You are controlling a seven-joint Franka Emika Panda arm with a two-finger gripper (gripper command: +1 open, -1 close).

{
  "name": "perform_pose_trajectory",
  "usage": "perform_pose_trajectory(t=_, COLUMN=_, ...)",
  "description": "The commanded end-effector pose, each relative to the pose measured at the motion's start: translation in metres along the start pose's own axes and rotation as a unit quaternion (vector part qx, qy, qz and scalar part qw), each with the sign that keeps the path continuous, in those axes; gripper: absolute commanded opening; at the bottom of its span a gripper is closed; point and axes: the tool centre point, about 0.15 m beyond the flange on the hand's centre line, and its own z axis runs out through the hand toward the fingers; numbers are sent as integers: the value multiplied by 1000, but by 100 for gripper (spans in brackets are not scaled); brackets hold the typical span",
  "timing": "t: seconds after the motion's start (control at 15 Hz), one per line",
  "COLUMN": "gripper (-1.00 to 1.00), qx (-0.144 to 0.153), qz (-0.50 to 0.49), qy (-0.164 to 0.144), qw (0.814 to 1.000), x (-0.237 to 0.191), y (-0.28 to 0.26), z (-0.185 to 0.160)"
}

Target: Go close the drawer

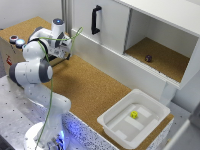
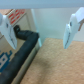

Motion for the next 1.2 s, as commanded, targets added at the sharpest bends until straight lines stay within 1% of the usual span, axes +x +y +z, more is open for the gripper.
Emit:
perform_pose_trajectory(t=0.0, gripper=100, qx=-53, qz=73, qy=7, qw=996, x=-15, y=73, z=-44)
perform_pose_trajectory(t=0.07, gripper=100, qx=-70, qz=95, qy=-2, qw=993, x=-18, y=95, z=-49)
perform_pose_trajectory(t=0.2, gripper=100, qx=-78, qz=107, qy=-26, qw=991, x=-23, y=141, z=-54)
perform_pose_trajectory(t=0.27, gripper=100, qx=-79, qz=122, qy=-27, qw=989, x=-23, y=166, z=-59)
perform_pose_trajectory(t=0.33, gripper=100, qx=-74, qz=123, qy=-32, qw=989, x=-22, y=174, z=-59)
perform_pose_trajectory(t=1.13, gripper=100, qx=-74, qz=123, qy=-32, qw=989, x=-22, y=174, z=-59)
